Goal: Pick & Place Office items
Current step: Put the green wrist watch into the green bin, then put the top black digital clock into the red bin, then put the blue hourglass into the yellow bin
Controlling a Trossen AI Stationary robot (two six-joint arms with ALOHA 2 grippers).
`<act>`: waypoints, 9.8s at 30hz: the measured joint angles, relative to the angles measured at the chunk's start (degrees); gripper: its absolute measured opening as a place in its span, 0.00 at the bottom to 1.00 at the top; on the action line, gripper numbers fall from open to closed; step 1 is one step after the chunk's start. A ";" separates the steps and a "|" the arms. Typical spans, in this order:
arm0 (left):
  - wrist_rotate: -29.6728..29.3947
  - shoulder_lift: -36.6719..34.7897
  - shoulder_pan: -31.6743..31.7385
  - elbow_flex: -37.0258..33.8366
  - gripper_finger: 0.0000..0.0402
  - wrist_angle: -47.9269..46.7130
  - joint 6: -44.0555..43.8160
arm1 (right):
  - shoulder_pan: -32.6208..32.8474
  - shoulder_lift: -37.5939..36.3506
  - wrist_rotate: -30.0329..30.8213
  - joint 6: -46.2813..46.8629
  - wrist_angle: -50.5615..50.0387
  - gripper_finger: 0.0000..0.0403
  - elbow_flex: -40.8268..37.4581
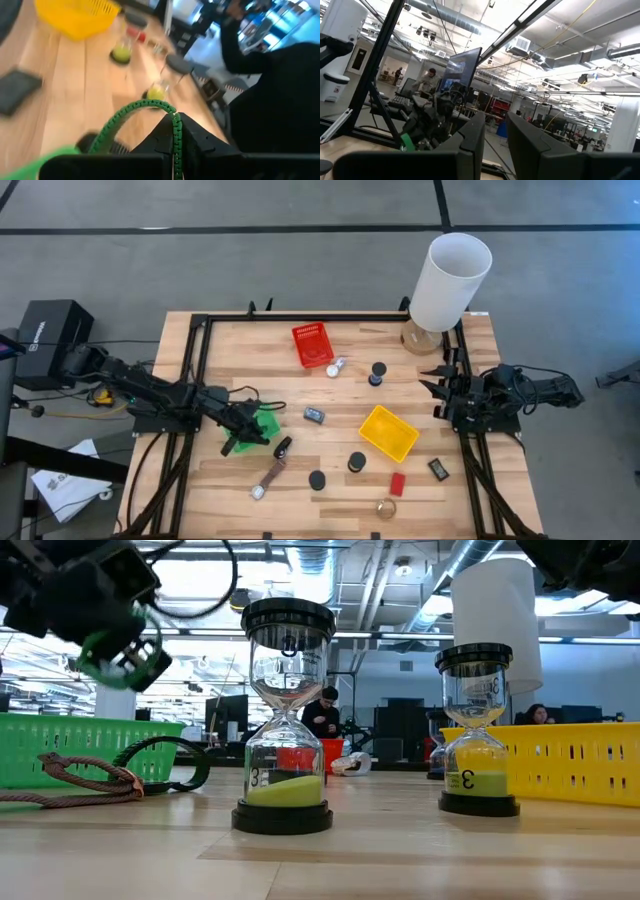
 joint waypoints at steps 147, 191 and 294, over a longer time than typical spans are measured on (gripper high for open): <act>-14.41 28.17 8.14 25.69 0.50 -4.02 32.54 | -10.31 68.54 22.45 12.39 -16.15 0.54 36.33; -8.17 49.83 16.46 38.73 0.40 -24.41 38.29 | -10.29 68.54 22.25 13.41 -17.25 0.46 36.33; -11.46 27.51 40.83 38.71 0.59 -13.15 40.34 | -11.39 68.53 20.53 18.94 -19.00 0.46 36.33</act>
